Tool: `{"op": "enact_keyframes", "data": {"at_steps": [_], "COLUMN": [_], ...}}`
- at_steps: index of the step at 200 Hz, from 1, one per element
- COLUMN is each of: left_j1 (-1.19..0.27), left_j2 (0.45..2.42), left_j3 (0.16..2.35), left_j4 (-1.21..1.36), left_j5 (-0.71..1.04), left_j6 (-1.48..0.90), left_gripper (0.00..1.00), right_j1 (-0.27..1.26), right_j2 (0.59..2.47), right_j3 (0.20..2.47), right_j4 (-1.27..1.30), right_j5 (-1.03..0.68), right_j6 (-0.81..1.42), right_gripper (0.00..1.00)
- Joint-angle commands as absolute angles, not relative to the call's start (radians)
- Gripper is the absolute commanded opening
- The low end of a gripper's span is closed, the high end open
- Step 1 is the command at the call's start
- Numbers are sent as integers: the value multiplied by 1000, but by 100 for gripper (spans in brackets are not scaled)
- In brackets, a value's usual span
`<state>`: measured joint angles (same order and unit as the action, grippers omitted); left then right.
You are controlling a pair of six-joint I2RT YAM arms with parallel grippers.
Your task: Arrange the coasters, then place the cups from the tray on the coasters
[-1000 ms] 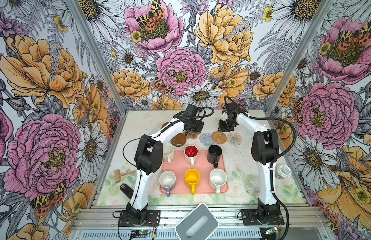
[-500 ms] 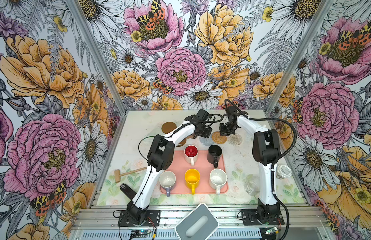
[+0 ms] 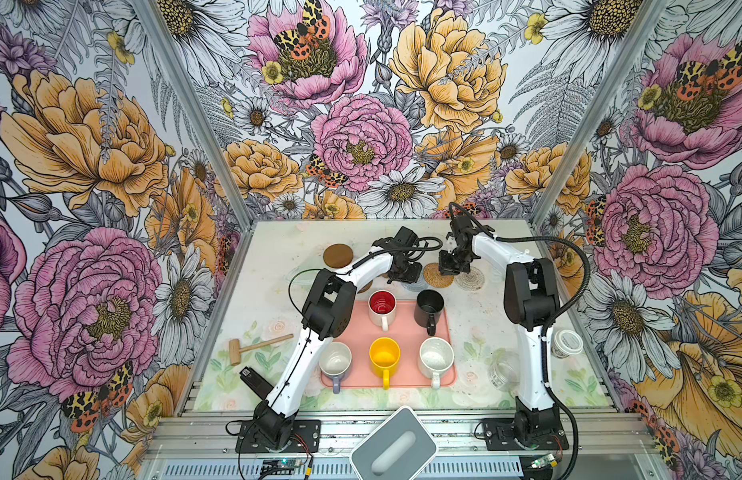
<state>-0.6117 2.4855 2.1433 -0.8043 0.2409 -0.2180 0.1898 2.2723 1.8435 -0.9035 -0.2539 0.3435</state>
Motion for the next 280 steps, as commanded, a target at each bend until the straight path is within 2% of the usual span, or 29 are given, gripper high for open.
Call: {"op": "enact_keyframes", "data": {"at_steps": [1,147,280], "left_j1": [-585,-542,-546], "left_j2": [2522,2506,2484], "left_j3": [2128,2054,2019], "left_j4": [-810,-810,-808], "left_j5": [209,135,154], "left_j6": [-250,-257,-258], "left_gripper": [0,0,0], "right_j1": [182,127,97], "right_j2": [2299,2255,2237], "right_j3": [1832,1744,1741], "right_j4": [-894,-895,-894], "right_j5": [-233,-200,-210], "right_j6": [361,367,360], "right_gripper": [0,0,0]}}
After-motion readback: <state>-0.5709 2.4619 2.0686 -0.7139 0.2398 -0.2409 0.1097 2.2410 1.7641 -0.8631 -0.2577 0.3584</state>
